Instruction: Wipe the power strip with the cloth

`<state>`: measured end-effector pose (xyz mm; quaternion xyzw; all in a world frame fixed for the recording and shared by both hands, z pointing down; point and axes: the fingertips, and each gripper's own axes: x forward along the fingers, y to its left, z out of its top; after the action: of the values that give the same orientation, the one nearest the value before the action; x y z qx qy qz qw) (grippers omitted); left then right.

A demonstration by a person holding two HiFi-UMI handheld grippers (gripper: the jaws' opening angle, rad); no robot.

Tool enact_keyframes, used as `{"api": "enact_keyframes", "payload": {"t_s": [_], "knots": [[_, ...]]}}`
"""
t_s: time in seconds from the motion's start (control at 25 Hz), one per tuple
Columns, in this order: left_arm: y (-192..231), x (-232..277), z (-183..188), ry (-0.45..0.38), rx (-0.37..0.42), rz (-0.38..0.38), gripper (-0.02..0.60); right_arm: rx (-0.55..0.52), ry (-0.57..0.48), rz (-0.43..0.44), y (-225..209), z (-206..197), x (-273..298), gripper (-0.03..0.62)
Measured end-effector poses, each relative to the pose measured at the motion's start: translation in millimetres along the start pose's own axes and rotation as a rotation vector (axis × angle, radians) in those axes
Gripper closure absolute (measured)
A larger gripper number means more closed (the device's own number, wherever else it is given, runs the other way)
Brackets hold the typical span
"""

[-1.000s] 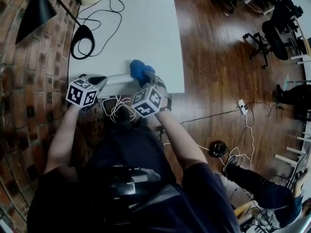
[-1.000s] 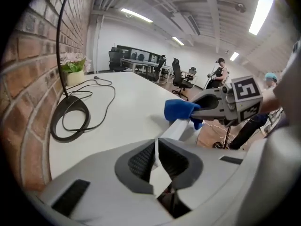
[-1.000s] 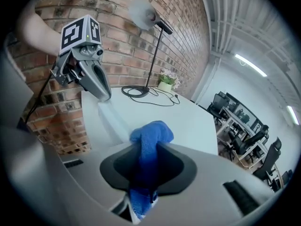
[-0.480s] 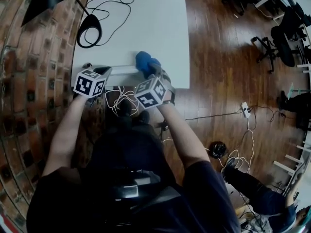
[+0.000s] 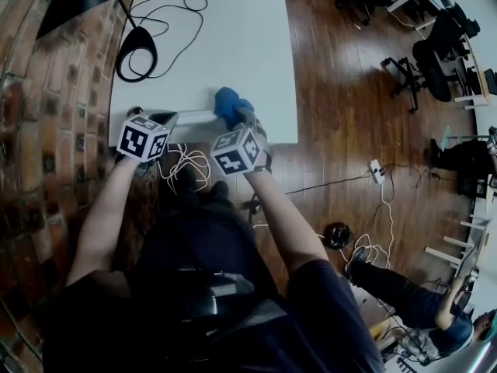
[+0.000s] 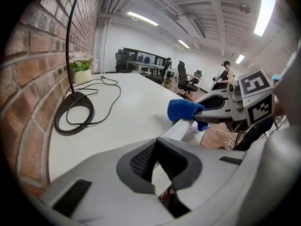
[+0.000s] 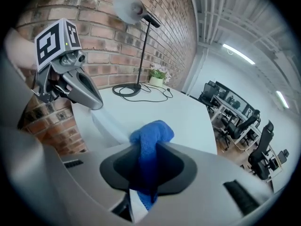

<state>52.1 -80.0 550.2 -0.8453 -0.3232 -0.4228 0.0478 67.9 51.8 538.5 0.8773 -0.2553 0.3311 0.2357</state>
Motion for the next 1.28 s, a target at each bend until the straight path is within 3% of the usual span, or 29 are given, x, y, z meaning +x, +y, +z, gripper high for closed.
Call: {"api": "enact_keyframes", "payload": {"t_s": [0.2,0.92,1.16,1.28], "knots": [[-1.1,0.7,-1.4,-0.004,0.041,-0.002,0.578,0.007,-0.017,0.016,17.9,8.1,1.7,0.517],[-4.0,0.5,-1.3,-0.026,0.046,-0.046,0.577,-0.033,-0.08,0.086,67.0,33.4,7.7,0.517],[-5.8,-0.7,-4.3,-0.03,0.103,-0.05,0.578,-0.056,-0.098,0.173,95.8,48.0,10.8,0.517],[-6.5,-1.3,-4.5,-0.024,0.096,-0.06,0.578,-0.052,-0.11,0.203,104.2,53.2,10.9,0.516]]}}
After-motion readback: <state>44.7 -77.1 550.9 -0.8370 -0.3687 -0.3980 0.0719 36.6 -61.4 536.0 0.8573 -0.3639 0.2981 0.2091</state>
